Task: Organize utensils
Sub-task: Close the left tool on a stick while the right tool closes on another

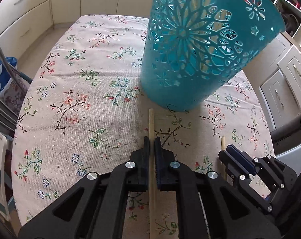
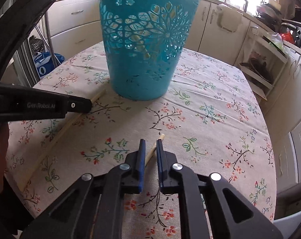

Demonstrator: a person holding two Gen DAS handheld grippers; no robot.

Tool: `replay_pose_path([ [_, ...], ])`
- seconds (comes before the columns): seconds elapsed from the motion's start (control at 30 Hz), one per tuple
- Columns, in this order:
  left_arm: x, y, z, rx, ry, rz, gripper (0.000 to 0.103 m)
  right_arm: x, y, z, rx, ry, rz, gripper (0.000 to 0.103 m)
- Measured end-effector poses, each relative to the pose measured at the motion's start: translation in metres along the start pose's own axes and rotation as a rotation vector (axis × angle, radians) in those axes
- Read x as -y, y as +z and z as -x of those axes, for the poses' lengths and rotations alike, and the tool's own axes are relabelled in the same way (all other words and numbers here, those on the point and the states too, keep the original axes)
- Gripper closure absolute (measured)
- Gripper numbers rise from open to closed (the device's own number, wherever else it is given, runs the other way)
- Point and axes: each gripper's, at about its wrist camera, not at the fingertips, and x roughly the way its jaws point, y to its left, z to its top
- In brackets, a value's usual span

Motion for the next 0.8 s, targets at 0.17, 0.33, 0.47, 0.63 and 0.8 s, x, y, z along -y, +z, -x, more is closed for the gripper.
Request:
replay_pose_path([
  [0.17, 0.01, 0.002, 0.0, 0.003, 0.037, -0.052, 0.097, 0.025, -0.003, -0.002, -0.029, 0.038, -0.136, 0.079],
  [0.33, 0.012, 0.004, -0.001, 0.004, 0.049, -0.076, 0.095, 0.024, -0.005, 0.002, -0.031, 0.047, -0.15, 0.078],
  [0.47, 0.016, 0.008, -0.001, 0.003, 0.047, -0.087, 0.092, 0.01, -0.003, 0.002, -0.017, 0.041, -0.076, 0.088],
  [0.63, 0.025, 0.008, -0.003, 0.008, 0.063, -0.142, 0.079, -0.003, -0.002, 0.006, 0.023, 0.005, 0.023, 0.095],
  [0.8, 0.043, 0.004, -0.007, 0.012, 0.09, -0.23, 0.06, 0.004, -0.003, 0.005, 0.015, -0.003, 0.004, 0.094],
])
